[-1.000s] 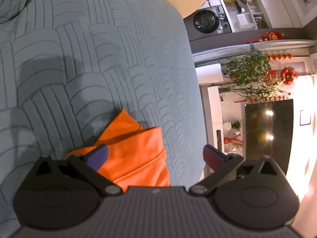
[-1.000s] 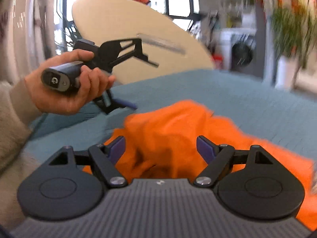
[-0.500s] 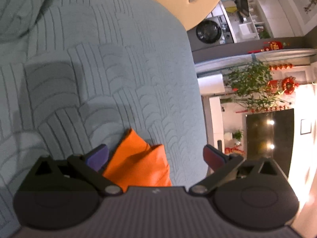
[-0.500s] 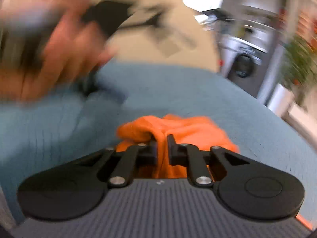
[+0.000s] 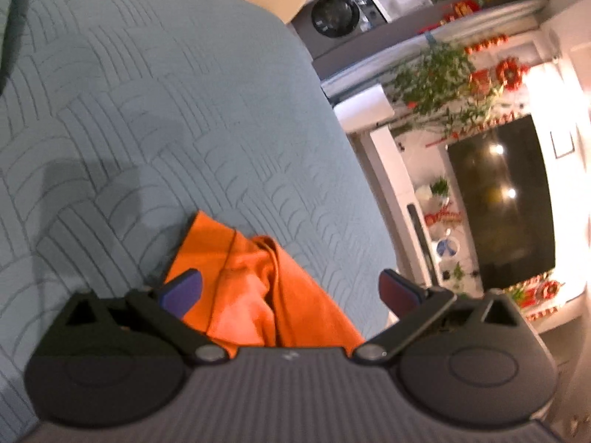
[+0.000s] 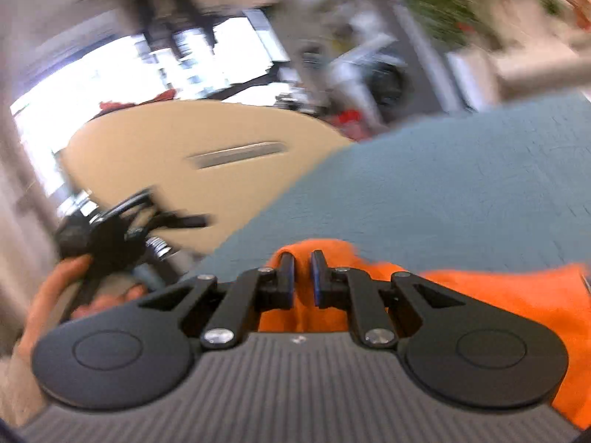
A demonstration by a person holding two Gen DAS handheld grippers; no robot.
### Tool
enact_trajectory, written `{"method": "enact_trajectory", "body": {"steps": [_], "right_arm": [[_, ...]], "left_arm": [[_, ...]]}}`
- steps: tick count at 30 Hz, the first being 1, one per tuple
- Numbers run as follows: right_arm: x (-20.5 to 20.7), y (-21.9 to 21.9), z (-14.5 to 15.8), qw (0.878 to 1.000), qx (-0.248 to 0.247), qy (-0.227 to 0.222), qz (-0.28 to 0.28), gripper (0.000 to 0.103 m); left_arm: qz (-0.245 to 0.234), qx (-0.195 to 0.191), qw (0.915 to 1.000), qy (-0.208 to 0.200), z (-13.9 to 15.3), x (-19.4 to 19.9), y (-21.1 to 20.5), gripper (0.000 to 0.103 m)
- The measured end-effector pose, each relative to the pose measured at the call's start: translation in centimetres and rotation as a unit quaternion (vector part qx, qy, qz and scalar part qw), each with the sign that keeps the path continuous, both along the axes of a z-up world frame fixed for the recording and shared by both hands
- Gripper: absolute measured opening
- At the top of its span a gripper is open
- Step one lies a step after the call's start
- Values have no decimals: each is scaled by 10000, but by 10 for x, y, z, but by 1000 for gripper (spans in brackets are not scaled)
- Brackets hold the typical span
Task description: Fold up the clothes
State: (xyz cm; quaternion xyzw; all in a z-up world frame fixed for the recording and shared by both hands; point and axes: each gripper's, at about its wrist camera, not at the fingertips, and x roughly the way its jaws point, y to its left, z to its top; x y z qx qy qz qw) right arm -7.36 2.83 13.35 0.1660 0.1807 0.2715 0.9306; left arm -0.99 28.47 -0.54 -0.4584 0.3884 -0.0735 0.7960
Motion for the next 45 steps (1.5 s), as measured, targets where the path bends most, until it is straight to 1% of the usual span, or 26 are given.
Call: {"method": "enact_trajectory", "body": {"steps": [4,6,9,12,13,14,16,19,20,22,24,26,27,28,29,31,32,34,35,36,37,39,40,42,43,45], "right_arm": [[-35,32,23,9917,-337,-705,1019,13],[-41,51,16,9842,-1338,-702,922,13],[-48,79,0,9482,-2976,-859,698,14],[-55,118,-23,8657,-4698,-1623,592,30],[-56,128,-29,8396,-5052,-1903,599,43],[-56,138,-35,8112,-5393,-2178,604,66],[-53,163,-53,7231,-6308,-2665,902,90],[-38,191,-76,6231,-7184,-2655,1584,90],[-33,196,-81,5969,-7374,-2660,1711,90],[-23,200,-84,5605,-7625,-2684,1799,90],[-8,198,-85,5329,-7834,-2596,1870,90],[1,193,-89,5158,-7916,-2611,1979,89],[4,190,-91,5139,-7906,-2631,2042,84],[9,188,-92,5163,-7867,-2648,2107,52],[14,186,-89,5386,-7743,-2584,2090,20],[23,183,-70,6249,-7205,-2378,1837,19],[24,181,-54,6794,-6751,-2380,1609,19],[23,165,-14,8031,-5426,-2203,1097,18],[21,156,3,8508,-4742,-2087,881,17],[18,146,17,8865,-4120,-1982,717,17],[14,138,25,9107,-3633,-1862,633,16],[9,132,26,9406,-2958,-1506,711,16],[7,137,14,9459,-2860,-1205,941,16],[12,149,-20,9394,-3037,-650,1451,17],[15,158,-45,9301,-3188,-174,1813,19],[14,167,-72,9137,-3469,148,2111,21]], "left_arm": [[229,-97,9995,196,-7,2,8,103],[321,-198,9989,292,-11,3,10,103],[187,-15,9994,290,-9,7,3,103],[-80,429,9988,235,-4,9,-7,103],[-127,518,9983,226,-3,9,-9,103],[-201,634,9975,217,-1,9,-12,103],[-226,721,9969,204,1,7,-14,103],[-57,879,9959,212,6,3,-9,103],[-9,926,9954,233,7,3,-8,103],[41,923,9954,261,8,1,-5,103],[63,864,9959,276,10,-1,-4,103],[45,901,9956,265,12,-2,-5,103],[1,959,9951,251,12,-1,-7,103],[-37,992,9948,240,13,0,-9,103],[-73,1021,9945,230,13,1,-11,103],[-96,1043,9943,203,14,-1,-13,103],[-101,1050,9943,183,16,-2,-13,103],[-84,1049,9943,153,18,-3,-14,103],[-81,1046,9944,138,19,-5,-14,103],[-77,1043,9944,122,20,-6,-15,103],[-40,1083,9941,99,22,-7,-15,103],[46,1178,9930,49,26,-11,-16,103],[90,1225,9924,24,27,-12,-16,103],[84,1339,9910,27,29,-14,-19,103],[78,1396,9902,30,29,-15,-21,103],[-208,1441,9893,7,31,-14,-31,103]]}}
